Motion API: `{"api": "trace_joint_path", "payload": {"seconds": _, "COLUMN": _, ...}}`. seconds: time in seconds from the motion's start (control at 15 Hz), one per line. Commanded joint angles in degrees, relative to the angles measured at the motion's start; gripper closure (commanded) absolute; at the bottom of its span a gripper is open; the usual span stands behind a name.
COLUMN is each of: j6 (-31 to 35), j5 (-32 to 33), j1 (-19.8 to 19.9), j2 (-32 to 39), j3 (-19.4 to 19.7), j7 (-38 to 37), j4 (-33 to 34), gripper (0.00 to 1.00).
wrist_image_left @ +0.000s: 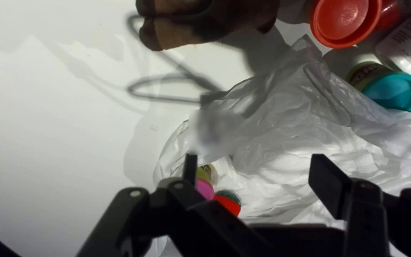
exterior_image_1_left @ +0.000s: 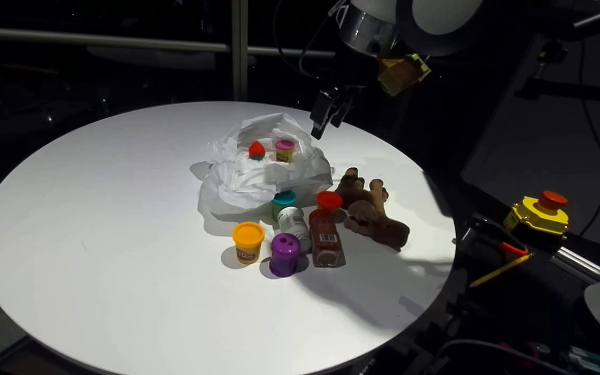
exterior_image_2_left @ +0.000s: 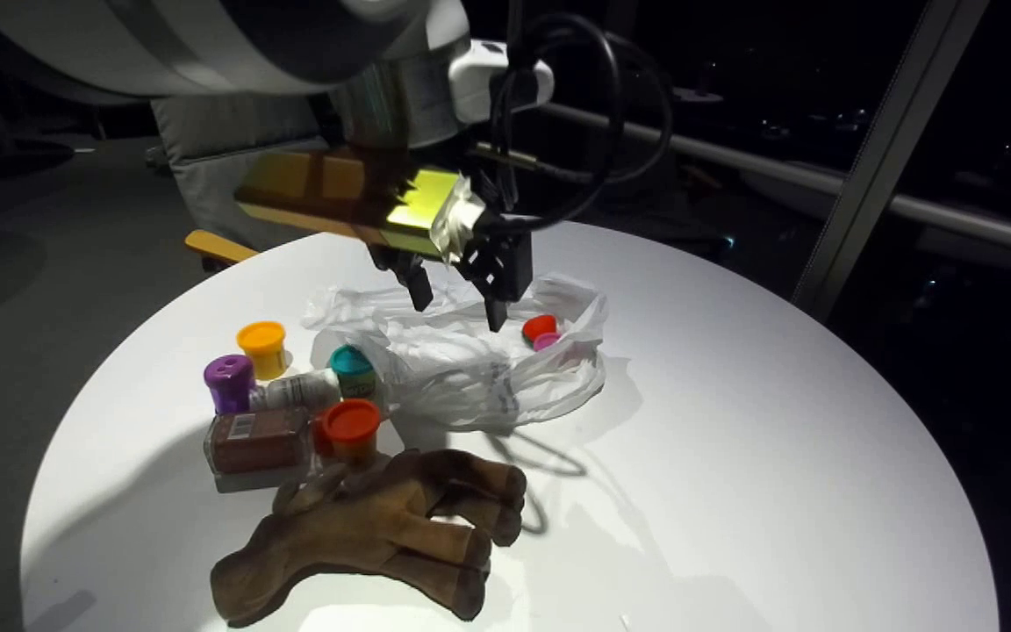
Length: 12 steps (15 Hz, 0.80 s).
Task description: Put all the objects in the white plastic bag
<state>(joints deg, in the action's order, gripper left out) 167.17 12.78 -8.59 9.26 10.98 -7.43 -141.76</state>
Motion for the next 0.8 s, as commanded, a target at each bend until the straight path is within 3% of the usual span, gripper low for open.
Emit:
{"api": "trace_joint_path", "payload": {"seconds": 0.0, "j6": -6.4, "j5": 4.1, "j1": -0.7, "j2": -8.7, "j3": -2.1, "j7": -5.6, "j4": -4.0, "gripper": 0.00}}
{"api": "trace_joint_path", "payload": {"seconds": 0.4, "j6": -13.6, "j5": -8.3, "j1": 0.4, "j2": -12.7, "j3": -11.2, "j7": 0.3, "j4": -11.1, "gripper": 0.00}}
{"api": "trace_joint_path", "payload": {"seconds": 0.73, "j6": -4.4, "j5": -7.9, "j1": 2.3, "j2": -6.2, "j3": -11.9, "j7": -4.6, "j4": -13.3, "gripper": 0.00}}
